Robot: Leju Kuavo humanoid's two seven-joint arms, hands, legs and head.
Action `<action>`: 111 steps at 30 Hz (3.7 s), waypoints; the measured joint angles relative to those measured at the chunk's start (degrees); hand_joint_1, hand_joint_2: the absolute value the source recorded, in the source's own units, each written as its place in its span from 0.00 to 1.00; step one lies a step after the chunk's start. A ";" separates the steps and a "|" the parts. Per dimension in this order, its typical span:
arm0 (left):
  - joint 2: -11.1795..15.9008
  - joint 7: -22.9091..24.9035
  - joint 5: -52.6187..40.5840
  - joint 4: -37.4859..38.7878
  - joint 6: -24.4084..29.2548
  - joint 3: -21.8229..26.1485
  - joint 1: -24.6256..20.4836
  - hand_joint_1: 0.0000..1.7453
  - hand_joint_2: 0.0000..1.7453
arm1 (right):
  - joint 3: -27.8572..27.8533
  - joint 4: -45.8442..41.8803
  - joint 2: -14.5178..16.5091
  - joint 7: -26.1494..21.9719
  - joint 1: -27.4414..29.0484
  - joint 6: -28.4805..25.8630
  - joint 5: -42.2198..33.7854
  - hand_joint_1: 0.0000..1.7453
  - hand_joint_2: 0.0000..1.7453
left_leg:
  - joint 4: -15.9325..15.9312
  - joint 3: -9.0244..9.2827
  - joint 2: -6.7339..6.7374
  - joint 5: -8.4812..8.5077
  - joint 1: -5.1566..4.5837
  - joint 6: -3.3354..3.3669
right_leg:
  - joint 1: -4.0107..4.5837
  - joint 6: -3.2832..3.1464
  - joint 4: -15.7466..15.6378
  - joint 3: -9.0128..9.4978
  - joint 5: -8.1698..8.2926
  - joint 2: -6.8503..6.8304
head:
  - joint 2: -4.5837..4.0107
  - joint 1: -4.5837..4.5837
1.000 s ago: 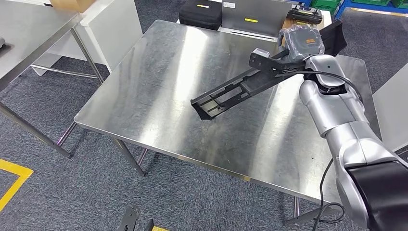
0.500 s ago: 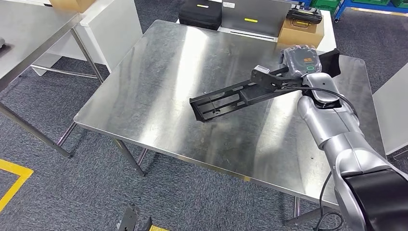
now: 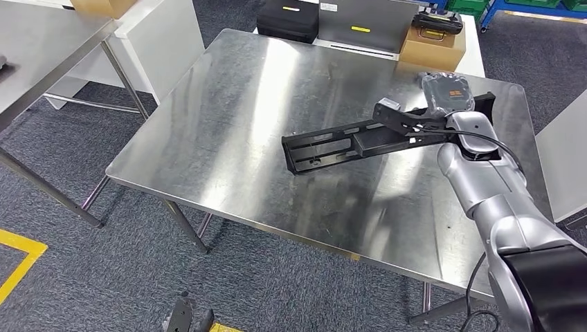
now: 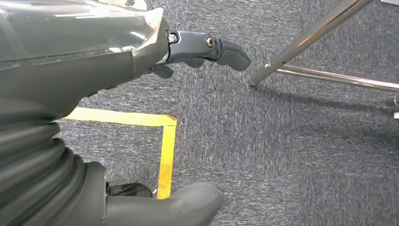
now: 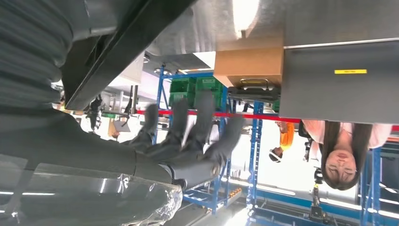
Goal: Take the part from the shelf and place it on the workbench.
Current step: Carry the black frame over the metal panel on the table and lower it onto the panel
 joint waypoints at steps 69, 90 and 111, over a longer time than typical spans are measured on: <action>0.28 1.99 -0.75 0.04 -2.74 2.96 0.65 0.00 0.00 | -8.00 6.38 1.02 10.47 -6.94 32.23 -9.11 0.00 1.00 | 0.01 0.02 -0.03 0.00 0.00 -0.01 | 0.00 0.00 0.00 0.02 0.01 -0.01 | 0.00 0.00; 0.28 1.99 -1.04 0.04 -2.62 3.55 0.65 0.00 0.00 | -9.06 7.82 0.71 8.75 -7.89 32.51 -11.76 0.00 1.00 | 0.01 0.07 -0.02 0.00 0.00 -0.01 | 0.00 0.00 0.00 0.05 0.01 0.00 | 0.00 0.00; -0.23 9.78 -3.36 0.04 -0.99 4.09 0.58 0.00 0.00 | -8.41 -6.39 3.18 -4.38 -1.70 1.72 -12.06 0.00 0.00 | 0.00 0.12 0.04 0.00 0.00 -0.02 | 0.01 -0.01 0.00 0.08 0.00 0.03 | 0.00 0.00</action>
